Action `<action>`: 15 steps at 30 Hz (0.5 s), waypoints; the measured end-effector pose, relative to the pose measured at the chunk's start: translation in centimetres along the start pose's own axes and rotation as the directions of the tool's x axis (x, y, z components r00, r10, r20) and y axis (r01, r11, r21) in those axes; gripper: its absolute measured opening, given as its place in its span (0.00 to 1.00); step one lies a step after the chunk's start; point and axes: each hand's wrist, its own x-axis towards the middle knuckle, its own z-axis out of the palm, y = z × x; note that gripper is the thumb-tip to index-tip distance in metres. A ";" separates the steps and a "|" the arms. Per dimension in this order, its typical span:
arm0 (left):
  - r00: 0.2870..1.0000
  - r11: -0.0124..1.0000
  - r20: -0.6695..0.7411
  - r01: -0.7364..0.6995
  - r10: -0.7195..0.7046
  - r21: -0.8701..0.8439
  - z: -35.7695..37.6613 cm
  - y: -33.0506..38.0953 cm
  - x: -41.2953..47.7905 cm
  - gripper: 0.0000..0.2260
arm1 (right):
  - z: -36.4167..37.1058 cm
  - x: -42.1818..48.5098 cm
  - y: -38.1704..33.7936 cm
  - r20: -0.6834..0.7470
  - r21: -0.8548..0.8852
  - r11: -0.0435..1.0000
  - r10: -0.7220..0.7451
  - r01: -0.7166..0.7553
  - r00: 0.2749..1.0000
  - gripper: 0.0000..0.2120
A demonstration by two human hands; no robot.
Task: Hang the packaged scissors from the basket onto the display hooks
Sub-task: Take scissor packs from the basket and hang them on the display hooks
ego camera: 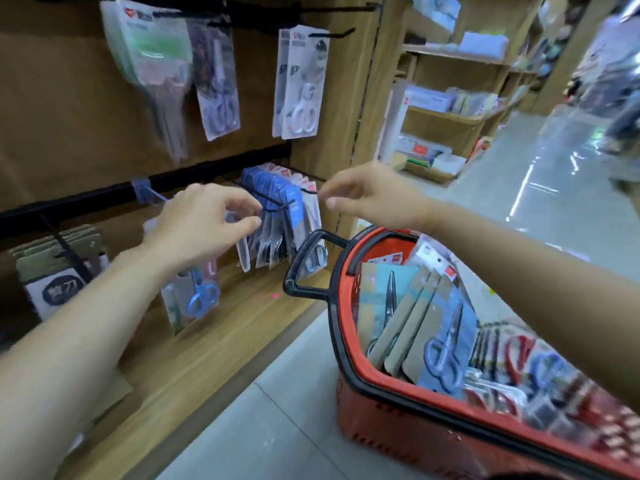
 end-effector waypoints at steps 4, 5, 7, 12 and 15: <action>0.980 0.975 0.091 -0.162 0.178 -0.155 3.1 6.3 0.2 0.10 | -0.8 -7.4 3.6 -0.010 0.159 0.967 0.201 -0.197 0.979 0.04; 0.965 0.962 0.127 -0.206 0.230 -0.181 4.2 7.9 0.1 0.13 | -1.0 -8.9 4.2 -0.003 0.205 0.946 0.255 -0.250 0.967 0.03; 0.931 0.942 0.201 -0.264 0.305 -0.210 6.6 11.0 -0.3 0.14 | -1.4 -11.6 5.2 0.016 0.230 0.905 0.366 -0.359 0.931 0.04; 0.831 0.963 0.491 -0.261 0.261 -0.069 13.1 16.3 -1.5 0.26 | -1.0 -17.1 8.3 0.147 0.143 0.771 0.603 -0.620 0.784 0.06; 0.750 0.975 0.638 -0.220 0.177 -0.013 16.2 17.6 -1.5 0.38 | -0.4 -20.2 9.4 0.202 0.156 0.620 0.742 -0.769 0.639 0.10</action>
